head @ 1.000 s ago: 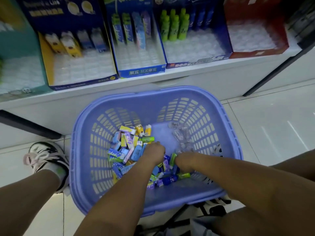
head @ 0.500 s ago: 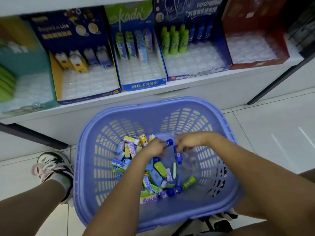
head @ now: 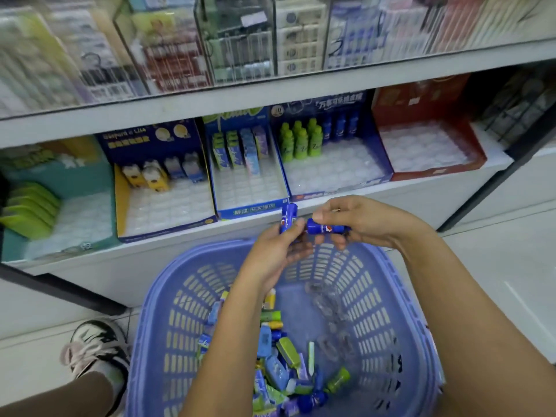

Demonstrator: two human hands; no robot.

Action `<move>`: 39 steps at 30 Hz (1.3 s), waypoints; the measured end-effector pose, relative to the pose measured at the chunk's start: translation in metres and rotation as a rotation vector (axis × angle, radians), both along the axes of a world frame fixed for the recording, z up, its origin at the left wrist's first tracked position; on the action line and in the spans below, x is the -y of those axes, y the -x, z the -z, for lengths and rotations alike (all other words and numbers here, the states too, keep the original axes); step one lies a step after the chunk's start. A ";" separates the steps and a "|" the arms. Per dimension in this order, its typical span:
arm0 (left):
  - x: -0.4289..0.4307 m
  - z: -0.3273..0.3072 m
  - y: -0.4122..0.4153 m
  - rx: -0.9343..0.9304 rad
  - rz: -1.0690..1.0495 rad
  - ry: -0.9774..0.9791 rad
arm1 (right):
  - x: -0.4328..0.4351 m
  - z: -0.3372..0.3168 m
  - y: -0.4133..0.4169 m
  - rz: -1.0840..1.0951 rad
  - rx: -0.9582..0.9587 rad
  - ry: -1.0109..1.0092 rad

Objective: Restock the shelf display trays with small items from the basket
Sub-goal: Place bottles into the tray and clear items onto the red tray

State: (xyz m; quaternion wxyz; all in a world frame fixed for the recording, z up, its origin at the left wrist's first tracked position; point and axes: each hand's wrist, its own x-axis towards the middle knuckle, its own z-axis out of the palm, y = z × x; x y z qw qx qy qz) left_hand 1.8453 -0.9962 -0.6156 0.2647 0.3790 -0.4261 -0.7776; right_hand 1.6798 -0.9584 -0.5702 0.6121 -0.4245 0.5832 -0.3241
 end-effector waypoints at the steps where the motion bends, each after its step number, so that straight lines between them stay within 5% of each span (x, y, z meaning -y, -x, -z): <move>1: -0.001 -0.004 0.003 -0.018 0.016 0.027 | 0.001 -0.004 0.001 0.036 -0.005 0.032; 8: -0.003 -0.029 0.021 -0.094 0.016 0.102 | 0.005 -0.024 0.008 0.284 -0.189 0.187; 13: 0.002 -0.034 0.037 -0.060 -0.129 0.251 | 0.007 -0.032 0.021 0.379 0.075 0.228; 20: 0.008 -0.022 0.043 0.110 -0.193 0.295 | 0.064 -0.024 0.069 0.701 -0.395 0.470; 24: 0.008 -0.015 0.042 0.181 -0.166 0.306 | 0.104 -0.009 0.091 0.632 -0.605 0.512; 31: 0.021 -0.019 0.046 -0.094 -0.195 -0.073 | 0.128 0.006 0.093 0.458 -0.626 0.560; 39: 0.016 -0.024 0.044 -0.082 -0.172 -0.031 | 0.135 0.004 0.093 0.416 -0.718 0.507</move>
